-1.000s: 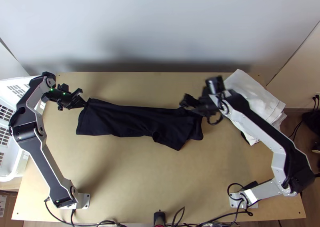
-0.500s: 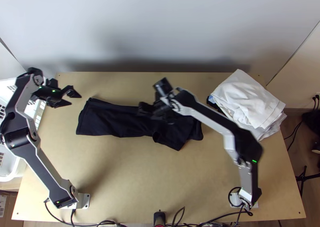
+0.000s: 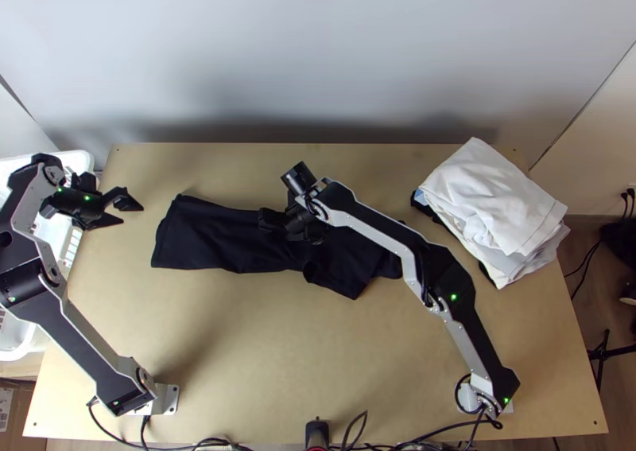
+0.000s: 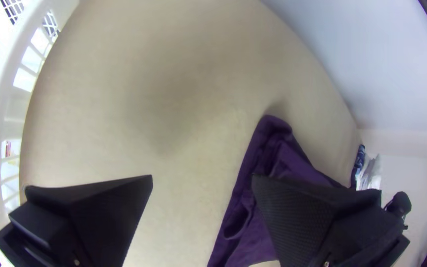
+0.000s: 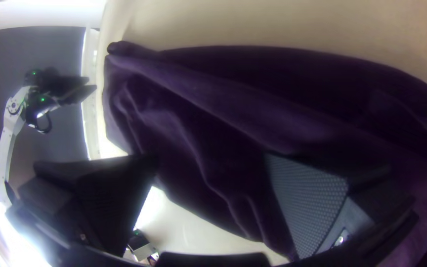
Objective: Fold the t-shirt
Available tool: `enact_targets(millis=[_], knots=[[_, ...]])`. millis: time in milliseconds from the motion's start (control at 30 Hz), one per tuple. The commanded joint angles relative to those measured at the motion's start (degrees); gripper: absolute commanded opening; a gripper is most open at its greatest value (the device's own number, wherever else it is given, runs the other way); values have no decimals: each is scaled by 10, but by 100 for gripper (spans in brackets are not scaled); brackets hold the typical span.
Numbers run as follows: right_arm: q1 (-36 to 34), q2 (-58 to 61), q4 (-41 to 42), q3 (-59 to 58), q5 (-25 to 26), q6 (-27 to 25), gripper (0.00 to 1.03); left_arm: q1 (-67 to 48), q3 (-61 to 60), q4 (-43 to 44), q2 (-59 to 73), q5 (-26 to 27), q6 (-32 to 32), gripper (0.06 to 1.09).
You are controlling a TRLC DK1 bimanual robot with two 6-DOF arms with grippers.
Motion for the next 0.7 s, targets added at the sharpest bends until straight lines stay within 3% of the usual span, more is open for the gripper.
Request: enact_targets(millis=[0,67,233,433,667], knots=[[-9,18,-1,12,-1,1,97,-19,-38,-14,3,23,12,103],[-9,17,-1,13,-1,0,97,-27,-43,-16,5,27,16,103],[-8,16,-2,13,-1,1,97,-23,-43,-44,29,127,18,103],[-8,15,-8,15,-1,-1,97,-26,-40,-128,54,216,89,101],[-12,18,-10,24,-1,-1,97,-45,-41,-154,78,264,108,97]])
